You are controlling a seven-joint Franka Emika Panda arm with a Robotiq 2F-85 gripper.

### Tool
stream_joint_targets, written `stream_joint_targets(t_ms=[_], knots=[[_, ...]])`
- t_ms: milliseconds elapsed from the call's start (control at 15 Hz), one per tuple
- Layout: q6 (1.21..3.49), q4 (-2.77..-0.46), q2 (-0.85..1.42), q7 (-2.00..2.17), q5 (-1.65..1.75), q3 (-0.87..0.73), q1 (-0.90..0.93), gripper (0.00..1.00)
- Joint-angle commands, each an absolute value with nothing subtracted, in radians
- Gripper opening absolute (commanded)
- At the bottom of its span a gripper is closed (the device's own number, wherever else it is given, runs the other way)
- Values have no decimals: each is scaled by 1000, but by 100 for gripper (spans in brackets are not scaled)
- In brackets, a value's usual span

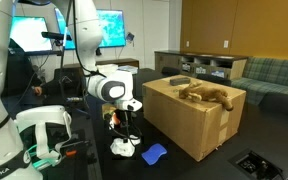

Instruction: Swap the things on the box with the things on the table

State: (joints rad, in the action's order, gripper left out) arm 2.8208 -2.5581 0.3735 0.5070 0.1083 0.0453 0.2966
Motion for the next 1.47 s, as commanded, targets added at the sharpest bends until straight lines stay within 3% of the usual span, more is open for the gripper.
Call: stream_joint_targets(t_ms=[0,467,600,1133,1267,1400], knots=[[2941,-2573,420,436,95,26,301,100],[3022,-2560,526,322,58,30,300,100],[3013,-2557,531,299,50,42,288,74],[2874,-2535,463,202,6,133,219,12],[2816,-2526,434,172,-14,169,196,2],[2747,-2521,385,149,-38,198,183,4]])
